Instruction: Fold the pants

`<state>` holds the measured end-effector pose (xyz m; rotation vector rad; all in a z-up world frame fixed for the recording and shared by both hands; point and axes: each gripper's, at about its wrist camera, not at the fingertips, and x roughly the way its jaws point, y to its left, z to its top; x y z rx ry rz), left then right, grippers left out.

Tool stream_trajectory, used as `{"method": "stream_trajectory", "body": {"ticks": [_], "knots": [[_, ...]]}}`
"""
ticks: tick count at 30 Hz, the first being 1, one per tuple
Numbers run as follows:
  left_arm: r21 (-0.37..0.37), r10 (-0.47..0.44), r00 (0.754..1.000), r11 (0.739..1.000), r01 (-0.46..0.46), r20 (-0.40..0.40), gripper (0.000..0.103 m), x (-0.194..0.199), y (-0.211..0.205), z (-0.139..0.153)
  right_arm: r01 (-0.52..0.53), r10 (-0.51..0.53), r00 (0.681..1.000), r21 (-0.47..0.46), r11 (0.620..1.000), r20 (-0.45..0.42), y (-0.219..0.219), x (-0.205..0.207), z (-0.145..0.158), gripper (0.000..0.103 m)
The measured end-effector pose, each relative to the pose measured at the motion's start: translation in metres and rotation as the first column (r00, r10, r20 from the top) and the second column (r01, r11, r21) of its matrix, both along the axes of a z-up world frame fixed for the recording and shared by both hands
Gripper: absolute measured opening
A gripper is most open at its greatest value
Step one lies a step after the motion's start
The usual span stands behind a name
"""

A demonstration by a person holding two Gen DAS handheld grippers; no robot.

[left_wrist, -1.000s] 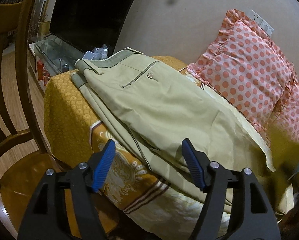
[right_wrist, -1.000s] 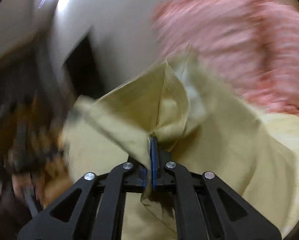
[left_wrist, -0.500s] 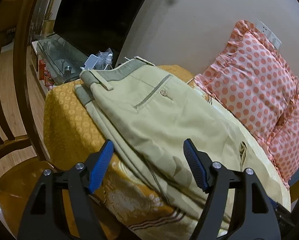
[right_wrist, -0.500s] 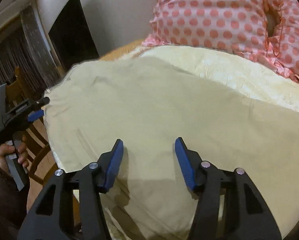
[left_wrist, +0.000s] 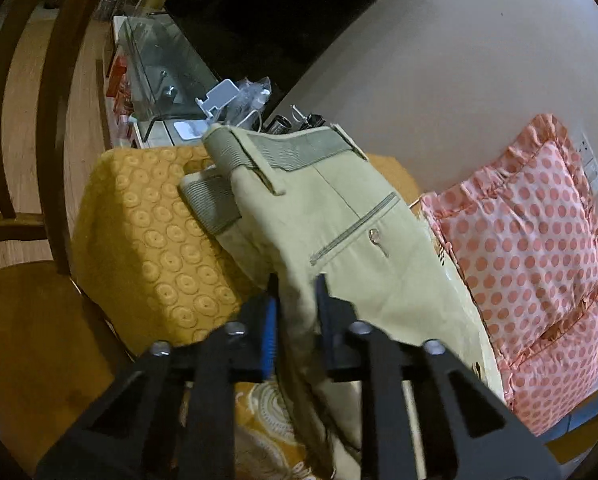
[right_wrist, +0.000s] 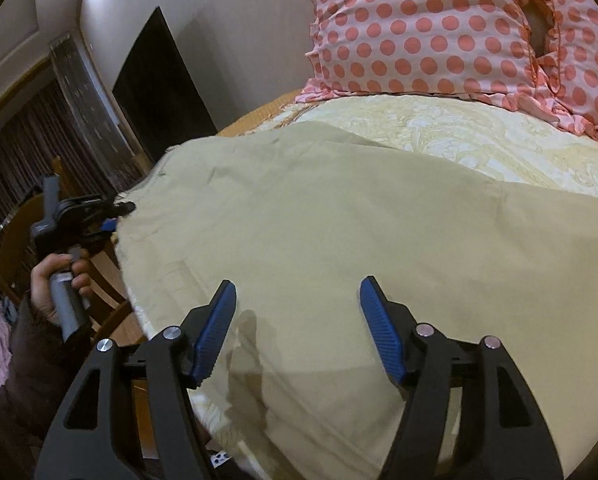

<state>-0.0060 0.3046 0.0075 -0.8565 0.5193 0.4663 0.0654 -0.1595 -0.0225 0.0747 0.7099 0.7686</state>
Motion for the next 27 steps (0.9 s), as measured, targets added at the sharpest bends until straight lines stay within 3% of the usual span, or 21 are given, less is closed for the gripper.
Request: {"method": "stream_trajectory", "body": {"ticks": [1, 2, 4, 7, 9, 11, 13, 14, 17, 18, 21, 24, 25, 27], "knots": [[0.051, -0.009, 1.000, 0.999, 0.010, -0.021, 0.008, 0.005, -0.005, 0.006, 0.004, -0.004, 1.000, 0.010, 1.000, 0.004, -0.006, -0.003, 0.002, 0.066], [0.165, -0.029, 0.998, 0.986, 0.038, -0.061, 0.008, 0.013, -0.020, 0.022, 0.009, -0.009, 1.000, 0.018, 1.000, 0.007, -0.011, -0.004, 0.003, 0.066], [0.292, -0.078, 0.995, 0.952, 0.095, -0.067, 0.007, 0.021, -0.042, 0.047, 0.040, -0.041, 0.999, 0.056, 0.998, 0.022, -0.031, -0.010, 0.007, 0.067], [0.486, -0.233, 0.972, 0.846, 0.220, -0.036, 0.006, 0.035, -0.101, 0.102, 0.120, -0.125, 0.992, 0.129, 0.984, 0.032, -0.071, -0.013, 0.012, 0.068], [0.584, -0.376, 0.926, 0.744, 0.325, -0.036, 0.006, 0.045, -0.155, 0.131, 0.197, -0.205, 0.979, 0.178, 0.964, 0.026, -0.101, -0.014, 0.014, 0.068], [0.674, -0.553, 0.832, 0.596, 0.436, -0.049, 0.006, 0.045, -0.229, 0.148, 0.265, -0.273, 0.962, 0.218, 0.939, 0.008, -0.127, -0.015, 0.013, 0.068], [0.703, -0.678, 0.731, 0.484, 0.522, -0.076, 0.006, 0.039, -0.280, 0.146, 0.336, -0.343, 0.939, 0.269, 0.903, -0.022, -0.157, -0.018, 0.011, 0.068], [0.715, -0.748, 0.654, 0.394, 0.578, -0.116, 0.006, 0.034, -0.316, 0.137, 0.363, -0.369, 0.929, 0.294, 0.884, -0.038, -0.170, -0.019, 0.010, 0.068], [0.679, -0.828, 0.485, 0.184, 0.710, -0.282, 0.007, 0.027, -0.385, 0.085, 0.427, -0.425, 0.901, 0.368, 0.826, -0.091, -0.206, -0.024, 0.005, 0.068], [0.653, -0.832, 0.450, 0.147, 0.743, -0.325, 0.007, 0.027, -0.396, 0.067, 0.441, -0.430, 0.895, 0.397, 0.805, -0.121, -0.217, -0.024, 0.002, 0.068], [0.581, -0.837, 0.371, 0.080, 0.810, -0.402, 0.007, 0.021, -0.410, 0.024, 0.452, -0.401, 0.892, 0.455, 0.767, -0.211, -0.238, -0.016, -0.007, 0.068], [0.590, -0.844, 0.364, 0.072, 0.804, -0.393, 0.008, 0.010, -0.406, 0.020, 0.431, -0.319, 0.900, 0.488, 0.759, -0.297, -0.235, 0.003, -0.013, 0.068], [0.588, -0.855, 0.352, 0.070, 0.806, -0.380, 0.008, 0.006, -0.403, 0.022, 0.425, -0.300, 0.900, 0.491, 0.760, -0.316, -0.233, 0.008, -0.016, 0.068], [0.577, -0.889, 0.303, 0.056, 0.815, -0.343, 0.008, -0.003, -0.395, 0.033, 0.415, -0.261, 0.898, 0.484, 0.770, -0.354, -0.223, 0.018, -0.020, 0.068]]}}
